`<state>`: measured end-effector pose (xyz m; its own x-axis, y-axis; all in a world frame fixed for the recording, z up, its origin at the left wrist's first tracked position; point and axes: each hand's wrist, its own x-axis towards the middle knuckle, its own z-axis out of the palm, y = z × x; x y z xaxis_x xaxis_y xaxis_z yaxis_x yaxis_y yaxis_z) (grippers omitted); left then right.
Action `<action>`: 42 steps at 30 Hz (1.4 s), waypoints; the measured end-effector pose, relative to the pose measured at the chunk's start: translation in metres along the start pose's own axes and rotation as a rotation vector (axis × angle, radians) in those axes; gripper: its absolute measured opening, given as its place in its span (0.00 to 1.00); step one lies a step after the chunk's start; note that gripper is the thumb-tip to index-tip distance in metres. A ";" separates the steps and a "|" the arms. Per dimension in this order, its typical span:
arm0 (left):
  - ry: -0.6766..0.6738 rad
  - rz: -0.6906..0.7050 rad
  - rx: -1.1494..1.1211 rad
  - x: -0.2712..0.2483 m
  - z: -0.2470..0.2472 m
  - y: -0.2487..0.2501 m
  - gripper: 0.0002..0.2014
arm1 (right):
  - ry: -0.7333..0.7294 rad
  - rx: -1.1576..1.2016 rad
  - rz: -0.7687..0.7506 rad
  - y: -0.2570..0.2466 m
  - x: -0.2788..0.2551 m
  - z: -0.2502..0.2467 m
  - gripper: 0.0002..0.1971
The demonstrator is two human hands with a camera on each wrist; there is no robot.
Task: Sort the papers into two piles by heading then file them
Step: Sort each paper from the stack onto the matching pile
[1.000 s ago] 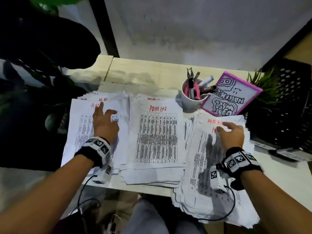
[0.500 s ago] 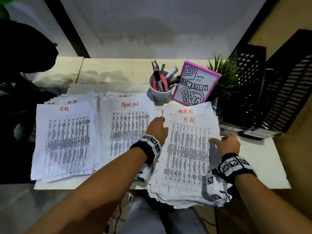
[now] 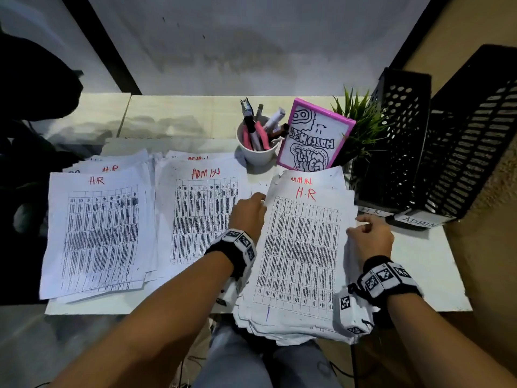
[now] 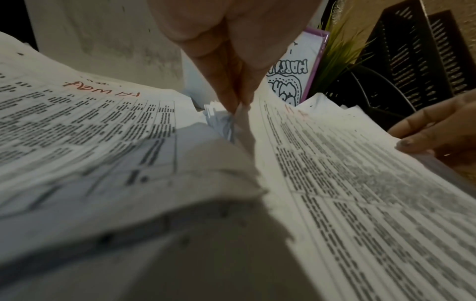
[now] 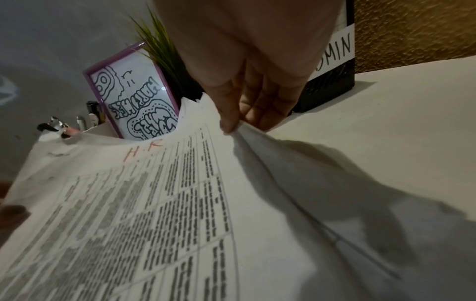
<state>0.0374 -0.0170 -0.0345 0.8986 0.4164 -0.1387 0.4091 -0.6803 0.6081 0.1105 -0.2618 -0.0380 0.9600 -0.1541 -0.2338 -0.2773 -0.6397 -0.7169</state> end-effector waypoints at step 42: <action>0.303 -0.348 -0.921 -0.083 -0.053 -0.049 0.19 | -0.017 -0.242 -0.052 0.015 0.006 0.014 0.16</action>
<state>-0.0657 0.0136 -0.0114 0.6233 0.7237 -0.2962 0.2441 0.1798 0.9529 0.1117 -0.2621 -0.0591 0.9713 -0.1046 -0.2134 -0.2080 -0.8083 -0.5508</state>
